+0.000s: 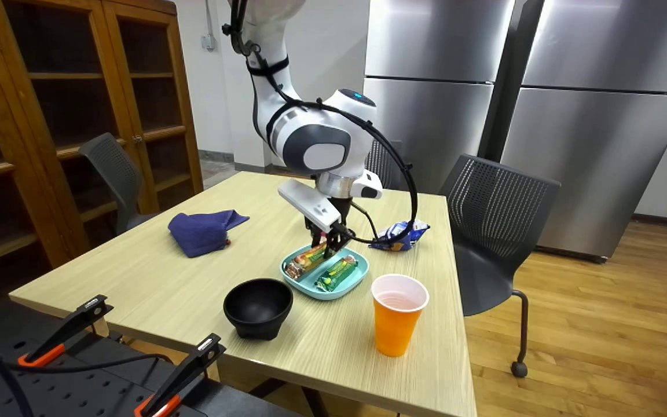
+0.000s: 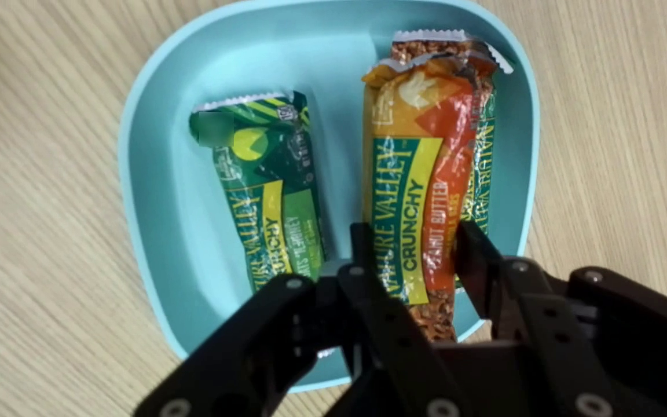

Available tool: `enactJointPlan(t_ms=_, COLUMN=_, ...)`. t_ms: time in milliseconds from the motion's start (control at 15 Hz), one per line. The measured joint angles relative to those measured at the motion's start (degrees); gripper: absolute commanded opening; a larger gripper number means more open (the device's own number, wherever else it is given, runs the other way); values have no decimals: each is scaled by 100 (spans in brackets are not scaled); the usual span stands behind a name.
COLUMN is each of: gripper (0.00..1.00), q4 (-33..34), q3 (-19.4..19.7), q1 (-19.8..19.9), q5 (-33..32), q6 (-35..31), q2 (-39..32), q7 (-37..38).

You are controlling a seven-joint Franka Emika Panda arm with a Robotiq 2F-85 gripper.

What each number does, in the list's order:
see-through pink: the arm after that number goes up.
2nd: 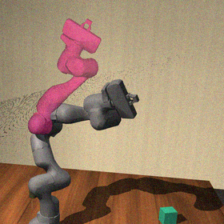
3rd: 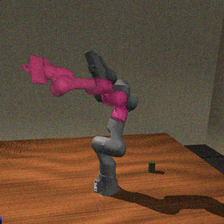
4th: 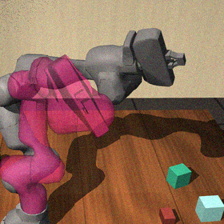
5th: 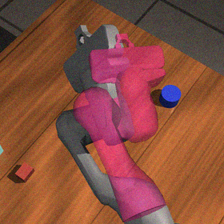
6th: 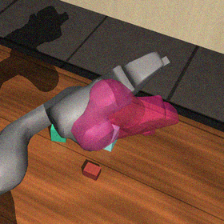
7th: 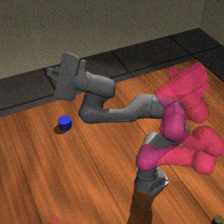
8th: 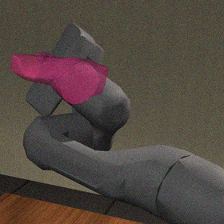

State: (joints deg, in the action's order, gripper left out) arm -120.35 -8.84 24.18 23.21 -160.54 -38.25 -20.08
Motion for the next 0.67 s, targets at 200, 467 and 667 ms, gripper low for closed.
enactJointPlan(t_ms=200, gripper=66, q4=-14, q3=38, q1=-6, q5=-19, q6=-15, q2=0, q7=77)
enactJointPlan(t_ms=467, gripper=95, q4=-59, q3=79, q1=-15, q5=-139, q6=-15, q2=46, q7=88)
enactJointPlan(t_ms=667, gripper=100, q4=-165, q3=62, q1=-14, q5=-161, q6=-14, q2=199, q7=80)
